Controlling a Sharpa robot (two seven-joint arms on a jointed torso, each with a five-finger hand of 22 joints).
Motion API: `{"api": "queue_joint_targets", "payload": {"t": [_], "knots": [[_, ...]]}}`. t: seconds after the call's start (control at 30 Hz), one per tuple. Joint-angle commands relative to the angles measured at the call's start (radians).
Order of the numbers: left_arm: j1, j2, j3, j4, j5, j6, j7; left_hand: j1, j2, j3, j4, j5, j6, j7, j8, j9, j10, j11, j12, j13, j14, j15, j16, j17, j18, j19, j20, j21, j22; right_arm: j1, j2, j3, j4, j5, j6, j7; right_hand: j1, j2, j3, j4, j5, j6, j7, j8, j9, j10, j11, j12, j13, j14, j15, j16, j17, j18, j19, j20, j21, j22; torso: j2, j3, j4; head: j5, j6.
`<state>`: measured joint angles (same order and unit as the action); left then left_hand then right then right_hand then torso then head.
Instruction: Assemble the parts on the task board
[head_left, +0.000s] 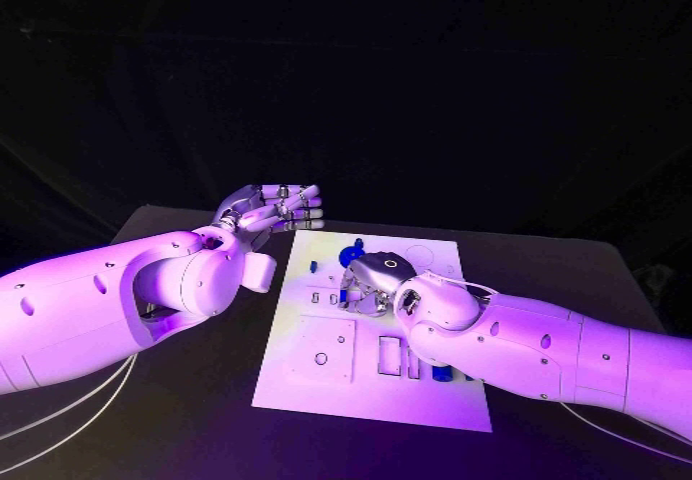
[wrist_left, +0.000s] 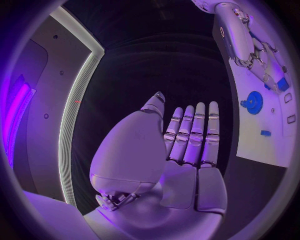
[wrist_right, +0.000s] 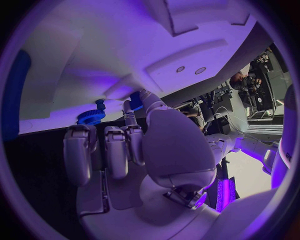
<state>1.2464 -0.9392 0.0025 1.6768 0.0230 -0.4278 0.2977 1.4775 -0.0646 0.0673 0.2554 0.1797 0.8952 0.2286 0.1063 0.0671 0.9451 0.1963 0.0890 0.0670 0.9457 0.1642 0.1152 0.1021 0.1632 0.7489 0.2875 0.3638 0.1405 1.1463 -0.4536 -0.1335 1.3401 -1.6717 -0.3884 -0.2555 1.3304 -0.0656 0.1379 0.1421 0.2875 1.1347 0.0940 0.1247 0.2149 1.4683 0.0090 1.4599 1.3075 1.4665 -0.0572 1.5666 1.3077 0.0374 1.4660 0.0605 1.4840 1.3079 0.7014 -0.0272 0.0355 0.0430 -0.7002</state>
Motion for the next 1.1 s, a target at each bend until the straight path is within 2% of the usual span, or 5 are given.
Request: {"api": "queue_joint_targets", "payload": {"t": [0.03, 0.43, 0.6, 1.1], "knots": [[0.001, 0.001, 0.001, 0.002, -0.004, 0.016, 0.003, 0.008, 0.0, -0.003, -0.005, -0.005, 0.002, 0.001, -0.003, 0.0, 0.0, -0.003, -0.005, 0.0, 0.006, -0.002, -0.004, 0.002, 0.015, 0.002, 0.0, 0.005, -0.001, -0.004, 0.001, -0.003, -0.003, -0.001, 0.035, 0.004, 0.0, -0.009, 0.003, -0.002, 0.002, -0.009, 0.0, -0.003, -0.001, 0.027, 0.007, -0.004, 0.159, 0.104, 0.009, 0.004, 0.263, -0.009, 0.031, 0.0, -0.007, 0.18, 0.0, 0.0002, 0.0001, -0.002, -0.001], [0.001, 0.0, 0.001, 0.003, -0.004, 0.018, 0.001, 0.008, 0.0, -0.003, -0.005, -0.005, 0.002, 0.001, -0.003, 0.0, 0.0, -0.003, -0.005, 0.0, 0.006, -0.002, -0.004, 0.002, 0.015, 0.002, 0.0, 0.005, -0.001, -0.004, 0.002, -0.003, -0.004, 0.0, 0.039, 0.002, -0.008, -0.019, 0.001, -0.002, -0.001, -0.021, 0.007, -0.011, -0.004, 0.017, 0.013, -0.019, 0.147, 0.103, 0.014, 0.002, 0.258, -0.006, 0.023, 0.004, -0.018, 0.171, 0.001, 0.0004, -0.0003, -0.002, -0.001], [0.001, 0.0, 0.001, 0.002, -0.004, 0.018, 0.0, 0.008, 0.0, -0.003, -0.005, -0.005, 0.002, 0.001, -0.003, 0.0, 0.0, -0.003, -0.005, 0.0, 0.006, -0.002, -0.004, 0.002, 0.015, 0.002, 0.0, 0.005, -0.001, -0.004, 0.002, -0.003, -0.005, 0.0, 0.039, 0.001, -0.017, -0.027, -0.002, 0.001, -0.005, -0.034, 0.014, -0.02, -0.008, 0.01, 0.019, -0.028, 0.14, 0.102, 0.019, -0.001, 0.252, -0.004, 0.018, 0.009, -0.025, 0.165, 0.0, 0.0012, -0.0004, -0.001, -0.001], [0.001, -0.001, 0.001, 0.001, -0.004, 0.018, -0.002, 0.007, 0.001, -0.004, -0.005, -0.005, 0.001, 0.002, -0.004, 0.0, -0.001, -0.003, -0.006, 0.0, 0.007, -0.001, -0.005, 0.002, 0.015, 0.002, 0.0, 0.005, -0.002, -0.004, 0.003, -0.003, -0.007, 0.0, 0.032, -0.005, -0.039, -0.044, -0.012, 0.008, -0.01, -0.067, 0.03, -0.041, -0.016, -0.005, 0.033, -0.046, 0.126, 0.098, 0.031, -0.007, 0.24, 0.001, 0.004, 0.02, -0.045, 0.151, 0.001, 0.0005, -0.0001, -0.001, 0.0]]}}
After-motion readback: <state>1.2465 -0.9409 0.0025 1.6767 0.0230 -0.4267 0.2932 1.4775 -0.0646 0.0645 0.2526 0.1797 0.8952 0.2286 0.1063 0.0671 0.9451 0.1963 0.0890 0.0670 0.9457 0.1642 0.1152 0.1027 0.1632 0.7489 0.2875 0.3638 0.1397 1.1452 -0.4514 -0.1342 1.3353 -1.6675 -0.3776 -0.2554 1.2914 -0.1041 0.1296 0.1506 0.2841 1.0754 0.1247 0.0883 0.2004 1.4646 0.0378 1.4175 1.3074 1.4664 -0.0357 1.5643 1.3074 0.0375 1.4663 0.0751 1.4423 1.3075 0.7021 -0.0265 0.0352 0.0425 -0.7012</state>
